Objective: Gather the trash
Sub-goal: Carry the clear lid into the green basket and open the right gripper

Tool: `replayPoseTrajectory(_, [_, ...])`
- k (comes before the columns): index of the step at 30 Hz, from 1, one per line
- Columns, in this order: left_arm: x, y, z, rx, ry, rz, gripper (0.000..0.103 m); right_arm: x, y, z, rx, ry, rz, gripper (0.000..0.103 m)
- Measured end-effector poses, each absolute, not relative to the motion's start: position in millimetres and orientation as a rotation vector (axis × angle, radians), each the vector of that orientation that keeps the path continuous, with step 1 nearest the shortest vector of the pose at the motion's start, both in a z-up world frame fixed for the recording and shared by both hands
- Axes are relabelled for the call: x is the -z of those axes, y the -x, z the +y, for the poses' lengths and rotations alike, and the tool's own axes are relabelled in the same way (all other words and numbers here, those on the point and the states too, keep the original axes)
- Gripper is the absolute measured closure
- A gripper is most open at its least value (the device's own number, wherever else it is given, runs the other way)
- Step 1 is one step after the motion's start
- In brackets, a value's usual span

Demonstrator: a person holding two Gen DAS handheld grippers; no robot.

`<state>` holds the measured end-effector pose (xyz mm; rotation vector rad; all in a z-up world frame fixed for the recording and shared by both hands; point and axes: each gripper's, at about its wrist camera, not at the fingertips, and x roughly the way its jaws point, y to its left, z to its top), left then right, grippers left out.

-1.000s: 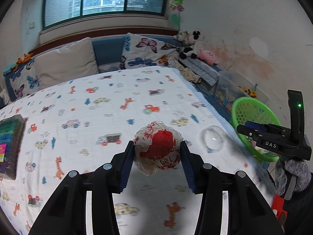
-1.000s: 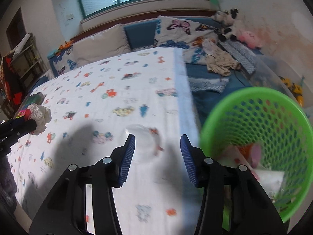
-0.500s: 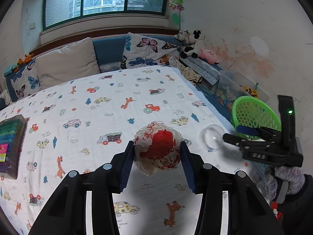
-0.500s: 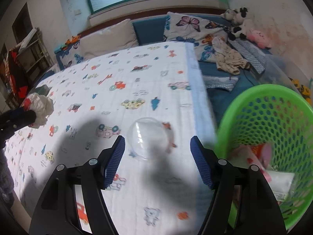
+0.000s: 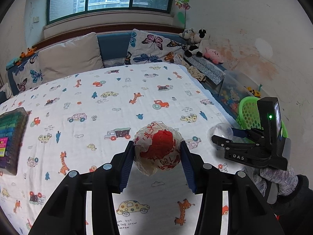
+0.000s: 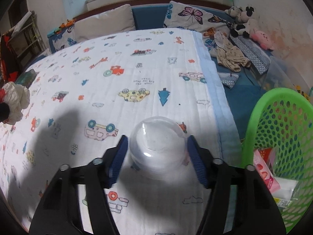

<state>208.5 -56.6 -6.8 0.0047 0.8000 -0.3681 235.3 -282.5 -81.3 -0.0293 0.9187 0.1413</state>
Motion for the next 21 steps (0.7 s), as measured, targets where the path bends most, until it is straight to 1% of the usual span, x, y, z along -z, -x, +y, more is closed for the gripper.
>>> replayPoseTrajectory(11, [0, -205, -77, 0.411, -0.017, 0.788, 0.058, 50, -204, -318, -0.111, -0.042, 0.849, 0.043])
replayPoseTrajectory(16, [-4, -202, -100, 0.457, -0.032, 0.782, 0.058, 34, -186, -357, -0.045, -0.073, 0.817, 0.043])
replayPoseTrajectory(21, [-9, -199, -128, 0.506, -0.051, 0.775, 0.058, 31, -177, -405, 0.041, -0.111, 0.823, 0.043])
